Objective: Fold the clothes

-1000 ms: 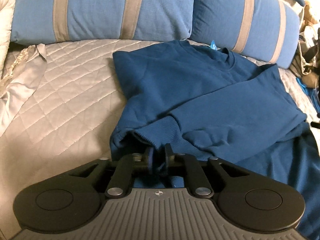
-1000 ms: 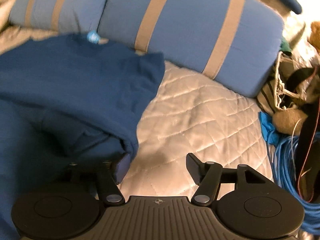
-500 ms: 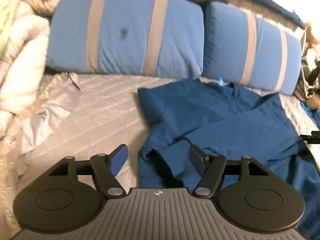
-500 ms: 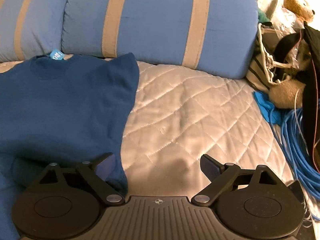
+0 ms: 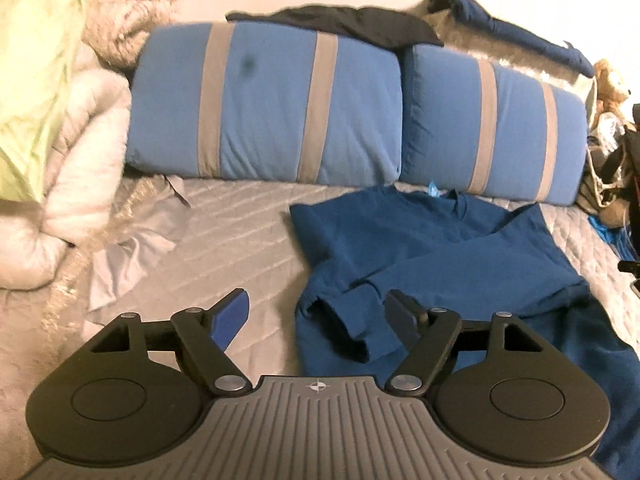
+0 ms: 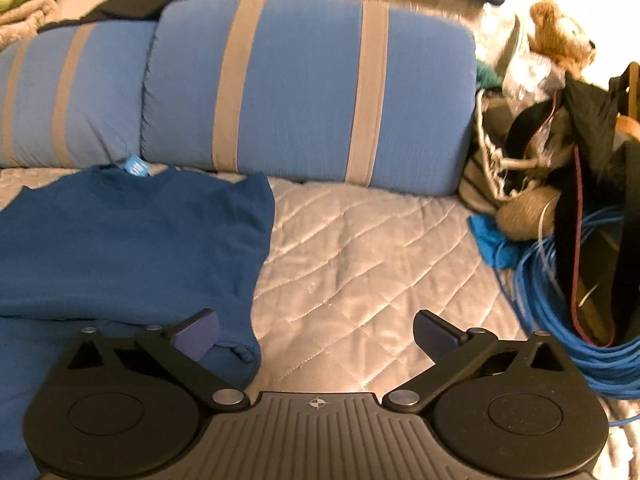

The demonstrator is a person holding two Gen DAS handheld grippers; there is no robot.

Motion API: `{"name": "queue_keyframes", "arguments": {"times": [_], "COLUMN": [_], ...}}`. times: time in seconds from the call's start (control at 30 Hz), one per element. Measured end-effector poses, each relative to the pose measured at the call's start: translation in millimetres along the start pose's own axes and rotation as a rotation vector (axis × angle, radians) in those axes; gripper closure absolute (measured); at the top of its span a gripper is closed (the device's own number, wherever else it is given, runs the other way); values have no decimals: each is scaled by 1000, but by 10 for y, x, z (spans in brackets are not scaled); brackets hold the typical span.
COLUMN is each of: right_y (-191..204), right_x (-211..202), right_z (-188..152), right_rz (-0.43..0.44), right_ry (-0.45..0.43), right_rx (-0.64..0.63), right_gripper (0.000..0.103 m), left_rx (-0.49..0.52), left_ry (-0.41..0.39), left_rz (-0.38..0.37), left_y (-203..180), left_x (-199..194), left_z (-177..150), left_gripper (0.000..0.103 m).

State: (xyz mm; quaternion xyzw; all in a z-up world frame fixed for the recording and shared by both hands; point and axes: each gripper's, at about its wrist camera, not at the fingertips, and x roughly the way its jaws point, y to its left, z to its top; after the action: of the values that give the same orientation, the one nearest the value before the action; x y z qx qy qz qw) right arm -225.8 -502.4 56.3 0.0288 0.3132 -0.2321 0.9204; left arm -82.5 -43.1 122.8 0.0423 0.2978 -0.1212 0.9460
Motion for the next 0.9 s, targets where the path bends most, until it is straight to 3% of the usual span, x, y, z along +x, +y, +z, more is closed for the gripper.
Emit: {"name": "queue_keyframes", "arguments": {"times": [0.4,0.57,0.67,0.9], "right_y": [-122,-242,-309,-466], "right_x": [-903,-1135,-1231,-1338], "right_z": [-77,-246,-327,-482], "right_rz": [64,64,60,58], "right_ry": [-90,-112,-120,-110], "right_rx": [17,17,28,43], "right_gripper": [0,0,0,0], "left_rx": [85,65,50,-74], "left_ry": [-79,-41,-10,90], "left_rz": [-48,-134,-127,-217], "left_y": [99,181,254,514], "left_x": [-563,-620,-596,-482], "left_z": [-209,-377,-458,-754], "left_gripper": [27,27,27,27]}}
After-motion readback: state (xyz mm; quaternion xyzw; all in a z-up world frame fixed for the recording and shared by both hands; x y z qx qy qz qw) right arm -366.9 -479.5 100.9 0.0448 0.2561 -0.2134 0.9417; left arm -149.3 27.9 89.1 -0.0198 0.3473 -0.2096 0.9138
